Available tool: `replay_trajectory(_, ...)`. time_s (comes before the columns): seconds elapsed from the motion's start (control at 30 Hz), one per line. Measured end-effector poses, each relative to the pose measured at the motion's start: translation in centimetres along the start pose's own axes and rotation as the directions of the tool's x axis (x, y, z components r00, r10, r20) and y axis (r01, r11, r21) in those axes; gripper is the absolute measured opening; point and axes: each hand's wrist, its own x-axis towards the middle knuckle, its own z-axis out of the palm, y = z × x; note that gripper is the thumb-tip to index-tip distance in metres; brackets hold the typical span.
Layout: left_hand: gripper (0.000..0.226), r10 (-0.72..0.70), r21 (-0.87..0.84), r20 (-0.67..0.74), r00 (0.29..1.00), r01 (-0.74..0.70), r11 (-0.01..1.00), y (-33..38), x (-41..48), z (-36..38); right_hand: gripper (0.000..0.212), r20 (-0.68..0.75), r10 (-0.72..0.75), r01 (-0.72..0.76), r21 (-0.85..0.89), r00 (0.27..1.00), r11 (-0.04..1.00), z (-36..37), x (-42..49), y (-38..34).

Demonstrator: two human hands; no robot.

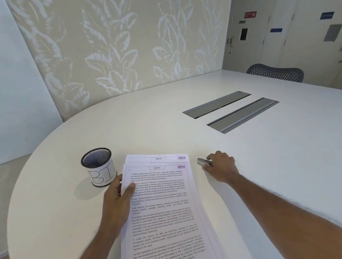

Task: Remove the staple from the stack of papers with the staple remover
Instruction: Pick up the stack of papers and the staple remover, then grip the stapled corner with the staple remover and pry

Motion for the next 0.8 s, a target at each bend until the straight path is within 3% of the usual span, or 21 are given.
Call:
replay_trajectory(0.2,0.031,0.013,-0.045,-0.015,1.000,-0.013,0.999,0.4,0.0,-0.1,0.033,-0.072,-0.017,0.016,-0.017,0.997,1.000,0.8,-0.2,-0.4)
replay_trajectory(0.4,0.031,0.031,-0.079,-0.008,0.999,-0.032,0.996,0.9,-0.3,-0.1,0.039,-0.070,0.000,-0.001,-0.016,0.998,1.000,0.9,-0.6,-0.7)
replay_trajectory(0.5,0.030,0.034,-0.099,-0.006,0.999,-0.034,0.994,1.5,-0.6,0.1,0.040,-0.241,-0.019,0.055,0.144,0.970,0.988,-0.7,-2.2,-2.3)
replay_trajectory(0.6,0.031,0.054,-0.121,-0.005,0.999,-0.055,0.991,2.5,-1.2,0.6,0.019,-0.396,-0.095,0.298,0.490,0.913,0.819,-3.6,-5.4,-6.4)
replay_trajectory(0.7,0.036,0.126,-0.127,-0.017,0.992,-0.127,0.984,4.6,-2.1,1.5,0.017,-0.238,-0.193,0.306,0.771,0.952,0.559,-6.3,-9.7,-11.4)
replay_trajectory(0.8,0.027,0.218,-0.162,-0.011,0.976,-0.217,0.963,6.8,-3.3,2.7,0.027,-0.169,-0.253,0.267,0.865,0.953,0.425,-8.1,-12.8,-14.3)
